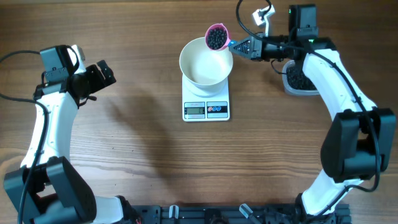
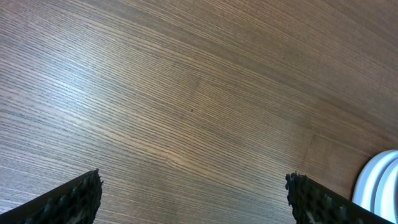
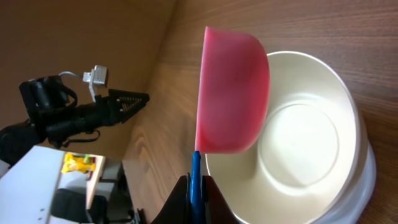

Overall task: Scoop item into bowl and weigh 150g on scale
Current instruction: 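Lift the filled scoop and carry it left over the white bowl, then move the left gripper toward the scale display and hold there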

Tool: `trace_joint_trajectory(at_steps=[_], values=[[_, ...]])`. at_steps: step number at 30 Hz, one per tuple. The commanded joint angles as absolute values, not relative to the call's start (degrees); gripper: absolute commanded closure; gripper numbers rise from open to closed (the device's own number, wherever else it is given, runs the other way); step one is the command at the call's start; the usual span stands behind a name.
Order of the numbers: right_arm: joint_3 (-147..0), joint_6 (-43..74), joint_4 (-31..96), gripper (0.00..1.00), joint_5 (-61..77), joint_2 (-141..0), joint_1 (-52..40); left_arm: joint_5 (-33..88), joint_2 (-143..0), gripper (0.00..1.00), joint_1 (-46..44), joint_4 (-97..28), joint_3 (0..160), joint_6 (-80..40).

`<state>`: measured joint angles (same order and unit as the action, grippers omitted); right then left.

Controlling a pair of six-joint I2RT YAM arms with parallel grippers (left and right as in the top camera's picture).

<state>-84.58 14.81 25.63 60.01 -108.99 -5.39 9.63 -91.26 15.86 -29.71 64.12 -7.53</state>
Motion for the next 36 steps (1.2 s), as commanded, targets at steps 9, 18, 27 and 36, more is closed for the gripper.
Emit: trace_joint_trajectory(at_steps=[9,18,27,36], values=[[-86.15,3.84,30.87,0.96,42.37,-103.18,-11.03,9.30,-90.00,0.00,15.92,-29.58,64.18,-6.22],[-86.15,1.72,30.74,0.96,38.41,-103.18,-12.69,9.30,-90.00,0.00,15.92,-29.58,64.18,-6.22],[-86.13,1.52,31.29,0.91,38.39,-103.18,-12.93,9.30,-90.00,0.00,15.92,-29.58,64.18,-6.22],[-86.13,1.69,31.33,0.96,38.68,-103.18,-12.91,9.30,-90.00,0.00,15.92,-29.58,64.18,-6.22]])
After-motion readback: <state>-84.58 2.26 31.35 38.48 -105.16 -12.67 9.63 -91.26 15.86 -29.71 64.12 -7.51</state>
